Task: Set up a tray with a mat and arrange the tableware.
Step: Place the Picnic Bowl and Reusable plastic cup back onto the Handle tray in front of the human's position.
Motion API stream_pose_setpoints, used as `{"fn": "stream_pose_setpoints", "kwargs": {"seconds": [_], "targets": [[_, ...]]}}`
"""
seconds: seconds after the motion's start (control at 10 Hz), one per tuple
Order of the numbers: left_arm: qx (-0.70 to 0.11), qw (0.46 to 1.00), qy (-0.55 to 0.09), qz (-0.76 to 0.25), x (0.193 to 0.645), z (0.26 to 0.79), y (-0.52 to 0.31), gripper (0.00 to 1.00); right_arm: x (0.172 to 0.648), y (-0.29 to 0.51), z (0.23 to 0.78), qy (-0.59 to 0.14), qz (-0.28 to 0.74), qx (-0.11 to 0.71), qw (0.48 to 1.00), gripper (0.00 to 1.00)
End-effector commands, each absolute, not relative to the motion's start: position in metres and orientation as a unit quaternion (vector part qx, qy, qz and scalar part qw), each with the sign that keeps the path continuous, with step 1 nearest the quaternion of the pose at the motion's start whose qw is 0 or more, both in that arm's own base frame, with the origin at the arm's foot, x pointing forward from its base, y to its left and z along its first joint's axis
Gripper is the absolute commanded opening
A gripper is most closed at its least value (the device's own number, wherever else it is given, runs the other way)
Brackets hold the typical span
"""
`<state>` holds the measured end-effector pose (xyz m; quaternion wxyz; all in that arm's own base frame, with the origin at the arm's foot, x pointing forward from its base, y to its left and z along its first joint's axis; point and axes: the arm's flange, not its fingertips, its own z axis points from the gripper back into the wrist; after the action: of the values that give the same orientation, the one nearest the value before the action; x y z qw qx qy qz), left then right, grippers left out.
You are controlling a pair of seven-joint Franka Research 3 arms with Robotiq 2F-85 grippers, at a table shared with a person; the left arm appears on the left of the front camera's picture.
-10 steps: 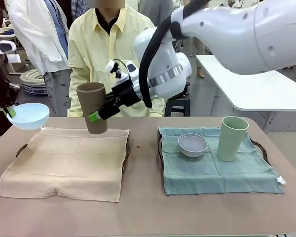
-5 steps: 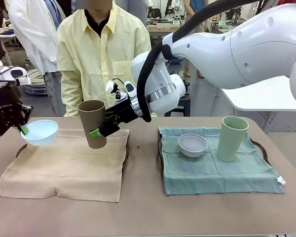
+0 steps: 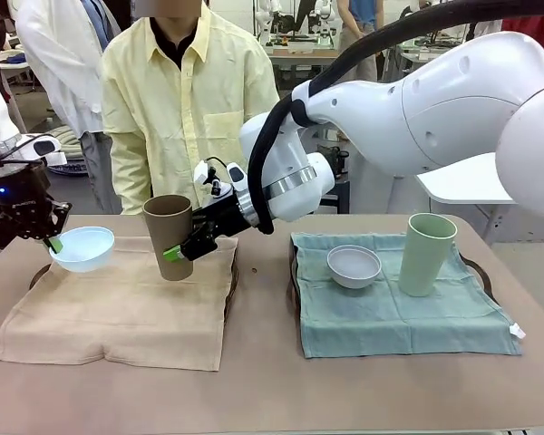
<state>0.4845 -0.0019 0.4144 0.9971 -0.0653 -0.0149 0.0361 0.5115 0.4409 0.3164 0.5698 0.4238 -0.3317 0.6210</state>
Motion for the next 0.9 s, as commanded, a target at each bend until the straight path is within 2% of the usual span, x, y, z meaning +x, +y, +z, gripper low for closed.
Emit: {"fn": "stream_pose_setpoints", "kwargs": {"seconds": [0.0,0.2,0.5,0.8], "targets": [[-0.065,0.997,-0.018,0.038,0.484,0.416,0.0,0.04,0.508,0.44,0.324,-0.332,0.622,0.422,0.57,0.84],[-0.065,0.997,-0.015,0.036,0.484,0.414,-0.002,0.04,0.511,0.441,0.318,-0.333,0.622,0.423,0.569,0.84],[-0.066,0.996,-0.05,0.036,0.497,0.389,-0.003,0.04,0.516,0.449,0.292,-0.347,0.635,0.407,0.557,0.84],[-0.064,0.997,-0.047,0.023,0.506,0.365,-0.006,0.04,0.521,0.455,0.275,-0.345,0.638,0.402,0.559,0.84]]}}
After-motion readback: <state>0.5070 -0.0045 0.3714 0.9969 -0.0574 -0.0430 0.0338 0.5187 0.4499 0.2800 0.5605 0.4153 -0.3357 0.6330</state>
